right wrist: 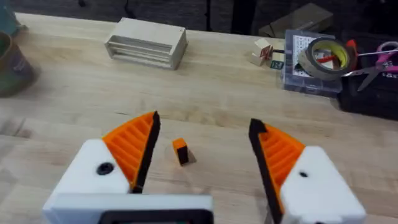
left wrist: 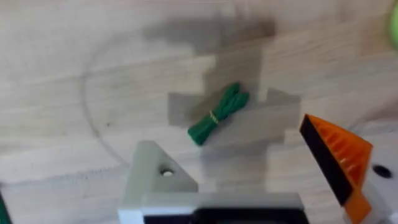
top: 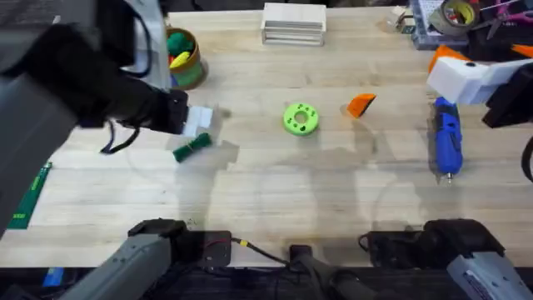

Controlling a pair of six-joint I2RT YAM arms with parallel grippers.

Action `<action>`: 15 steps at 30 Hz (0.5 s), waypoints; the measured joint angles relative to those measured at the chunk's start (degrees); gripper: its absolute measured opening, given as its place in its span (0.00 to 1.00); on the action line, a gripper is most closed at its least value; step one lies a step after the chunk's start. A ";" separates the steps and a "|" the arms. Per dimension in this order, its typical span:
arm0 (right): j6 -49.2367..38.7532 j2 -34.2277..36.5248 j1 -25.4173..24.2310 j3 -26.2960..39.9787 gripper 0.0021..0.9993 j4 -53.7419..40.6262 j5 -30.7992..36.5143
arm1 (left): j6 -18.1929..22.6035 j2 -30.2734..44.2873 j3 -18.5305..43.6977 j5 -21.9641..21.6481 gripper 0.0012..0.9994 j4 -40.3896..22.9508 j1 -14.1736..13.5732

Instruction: Pick up the gripper from the table and insert it into the empty holder that is missing its gripper. Then pick up a screw, insert it into the mounting hole, and use the screwdriver to tighten it. Finally, clean up the table by picking up the vegetable and placing it into the bucket.

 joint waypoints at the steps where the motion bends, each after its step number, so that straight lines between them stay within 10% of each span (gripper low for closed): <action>1: 0.00 0.00 0.00 0.00 0.92 0.01 0.00 | 0.04 -2.48 0.02 0.75 0.99 0.71 -0.01; 5: 0.00 0.00 0.00 0.00 0.92 -0.01 0.00 | 0.21 -12.06 0.31 3.90 0.94 4.54 -0.01; 11: 0.00 0.00 0.00 0.00 0.92 -0.01 0.00 | 0.43 -23.99 0.76 6.88 0.04 8.48 -0.01; 13: 0.00 0.00 0.00 0.00 0.92 0.00 0.00 | 0.28 -26.53 0.81 7.38 0.10 9.11 -0.01; 15: 0.00 0.00 0.00 0.00 0.92 0.01 0.00 | -0.23 -28.39 0.81 7.81 0.41 9.61 -0.01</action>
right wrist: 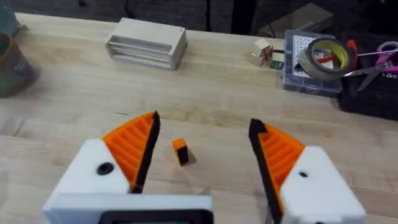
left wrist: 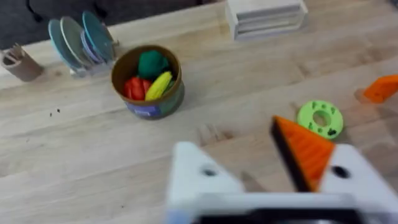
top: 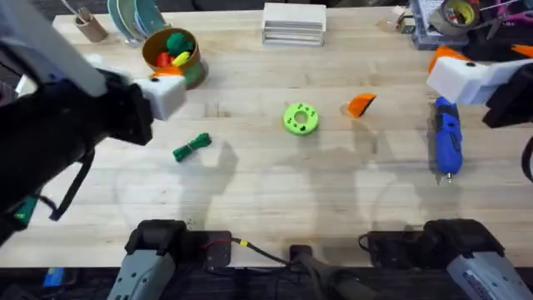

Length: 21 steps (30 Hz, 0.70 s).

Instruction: Pick up the gripper from the table and insert it into the empty holder that is missing its gripper. Then pick up a screw, insert it into the mounting hole, and use the screwdriver to tighten it. Finally, clean up the table by picking up the vegetable and placing it into the bucket.

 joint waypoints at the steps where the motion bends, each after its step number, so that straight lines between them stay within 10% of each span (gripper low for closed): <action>1: 0.00 0.00 0.00 0.00 0.92 -0.01 0.00 | -0.25 -0.81 0.00 0.09 0.59 0.52 0.00; 3: 0.00 -0.02 0.00 0.00 0.92 0.00 0.00 | -0.45 -1.69 0.00 0.19 0.89 2.11 0.00; 5: 0.00 0.00 0.00 0.00 0.92 -0.01 0.00 | -0.92 -2.01 0.06 0.23 0.98 3.45 0.00; 21: 0.00 0.00 0.00 0.00 0.92 0.00 0.00 | -1.15 -1.94 0.11 8.27 0.99 9.77 0.00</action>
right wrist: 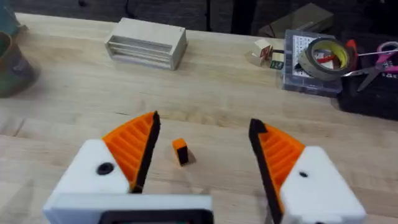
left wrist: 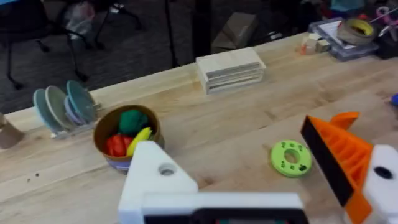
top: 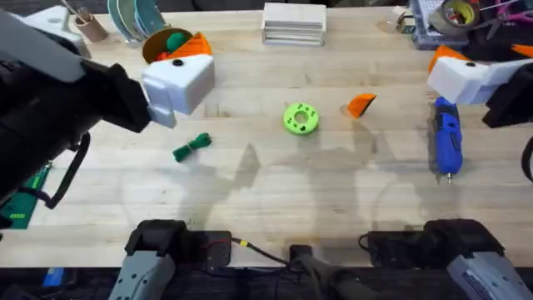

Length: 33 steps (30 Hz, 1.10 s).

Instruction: Pick up the gripper from the table and insert it into the empty holder that is missing its gripper. Then pick up a screw, insert it into the mounting hole, and use the screwdriver to tighten it. Finally, clean up the table by picking up the vegetable and placing it into the bucket.

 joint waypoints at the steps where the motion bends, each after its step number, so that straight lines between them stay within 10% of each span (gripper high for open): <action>1: 0.00 0.00 0.00 0.00 0.92 0.00 0.00 | 0.00 -0.01 0.00 0.75 0.99 -0.30 0.00; 25: 0.00 0.00 0.00 0.00 0.92 -0.02 0.00 | -0.01 -0.14 -0.27 3.75 0.99 6.64 -1.77; 33: 0.00 0.00 0.00 0.00 0.92 -0.02 0.00 | 0.11 -8.51 -10.43 3.86 0.99 18.04 -2.78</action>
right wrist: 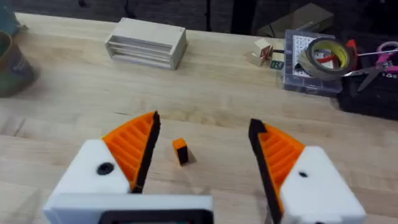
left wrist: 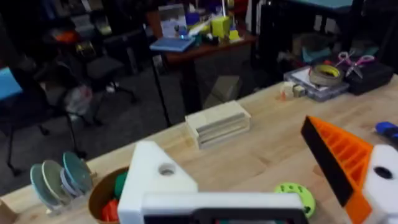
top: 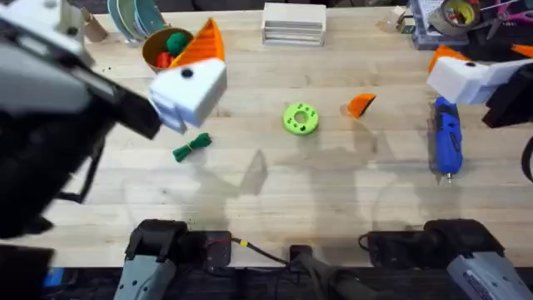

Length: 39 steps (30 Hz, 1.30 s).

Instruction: Pick up the gripper from the table and insert it into the empty holder that is missing its gripper. Then pick up a screw, insert it into the mounting hole, and use the screwdriver to tighten it. Finally, clean up the table by picking up the vegetable and placing it into the bucket.

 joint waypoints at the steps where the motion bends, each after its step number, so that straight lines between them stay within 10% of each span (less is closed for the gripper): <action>1: 0.00 0.00 0.00 0.00 0.92 0.00 0.00 | 0.02 -1.84 -2.21 0.02 0.99 1.97 0.00; 25: 0.00 -0.02 0.00 0.02 0.92 0.00 0.00 | -0.28 -24.17 -44.02 -0.22 0.99 41.70 0.00; 39: 0.00 0.00 0.00 0.02 0.92 0.00 0.00 | -0.33 -24.11 -45.79 0.06 0.99 31.25 -0.02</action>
